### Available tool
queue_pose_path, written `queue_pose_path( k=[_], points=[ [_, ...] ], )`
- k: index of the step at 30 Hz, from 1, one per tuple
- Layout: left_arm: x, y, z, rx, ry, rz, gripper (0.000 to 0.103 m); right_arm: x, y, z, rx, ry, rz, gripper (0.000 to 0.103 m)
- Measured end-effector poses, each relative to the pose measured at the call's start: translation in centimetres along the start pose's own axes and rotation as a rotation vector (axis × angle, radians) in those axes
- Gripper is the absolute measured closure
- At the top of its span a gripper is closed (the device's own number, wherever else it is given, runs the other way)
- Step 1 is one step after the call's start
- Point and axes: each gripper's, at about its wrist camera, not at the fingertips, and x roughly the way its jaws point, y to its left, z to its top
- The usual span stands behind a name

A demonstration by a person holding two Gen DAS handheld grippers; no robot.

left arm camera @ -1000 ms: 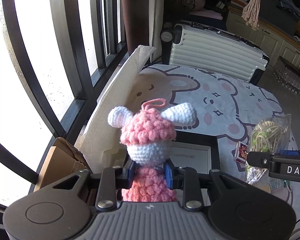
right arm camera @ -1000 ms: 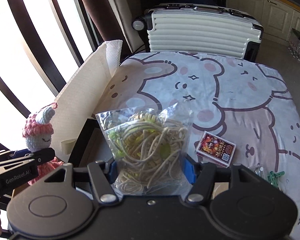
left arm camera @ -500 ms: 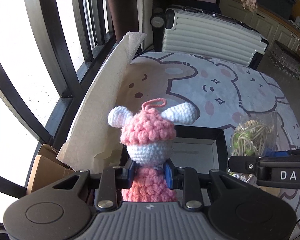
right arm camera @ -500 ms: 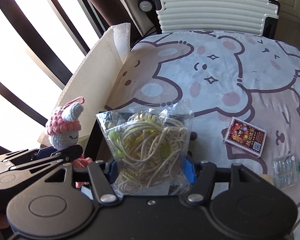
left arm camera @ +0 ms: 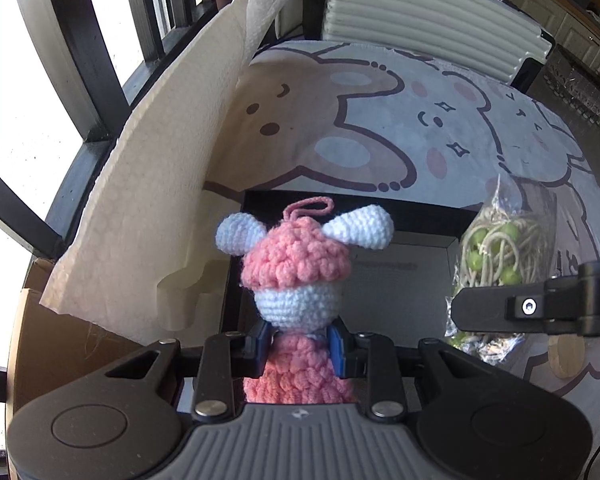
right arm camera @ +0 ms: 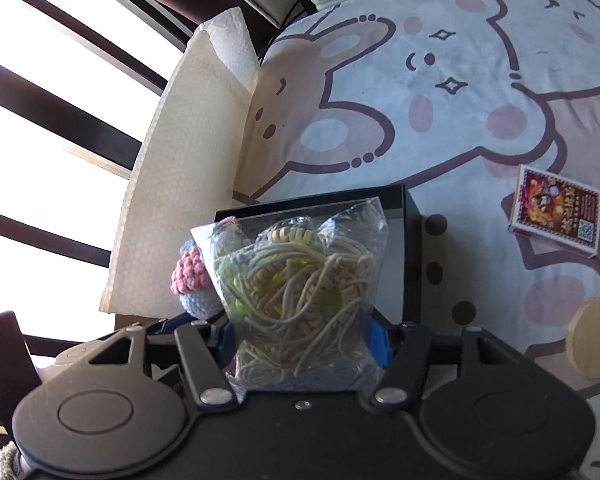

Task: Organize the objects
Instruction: 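Lower the bunny into the black box with the left tool while the right tool lowers the bag beside it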

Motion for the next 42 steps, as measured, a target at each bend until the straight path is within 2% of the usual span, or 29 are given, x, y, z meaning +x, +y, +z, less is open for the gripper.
queue_pose_path(
  k=[5,12,16,19,21,23,33,34,36,38,42],
  points=[
    [1.0,1.3,-0.3,-0.015,0.039,0.024,0.071,2.3,0.6,0.1,-0.002,0.074,-0.006,0.040],
    [1.3,1.9,-0.5,-0.010,0.057,0.008,0.071,4.7,1.6,-0.3,-0.018,0.137,-0.137,0.040],
    [1.6,2.2,-0.6,-0.014,0.064,-0.005,0.071,5.4,1.5,-0.3,0.007,0.155,-0.177,0.040],
    [1.9,2.3,-0.6,-0.010,0.075,-0.009,0.069,5.8,1.1,-0.3,0.045,0.173,-0.180,0.038],
    [2.0,2.2,-0.6,0.003,0.084,-0.006,0.069,6.1,0.6,-0.1,0.085,0.180,-0.163,0.021],
    [2.2,1.9,-0.7,0.017,0.093,-0.002,0.069,5.7,0.4,0.1,0.106,0.172,-0.137,0.016],
    [3.3,0.7,-0.5,0.060,0.139,0.034,0.069,3.5,-0.1,0.4,0.104,0.122,-0.116,0.019],
    [3.3,0.6,-0.5,0.060,0.141,0.031,0.068,3.3,-0.2,0.4,0.107,0.118,-0.112,0.019],
    [3.4,0.5,-0.4,0.048,0.137,0.027,0.049,3.0,-0.5,0.5,0.113,0.111,-0.105,0.020],
    [3.4,0.2,-0.3,0.046,0.132,0.025,0.041,2.7,-0.8,0.6,0.118,0.106,-0.103,0.021],
    [3.3,-0.2,-0.3,0.053,0.140,0.028,0.041,2.2,-1.1,0.6,0.127,0.097,-0.089,0.022]
  ],
)
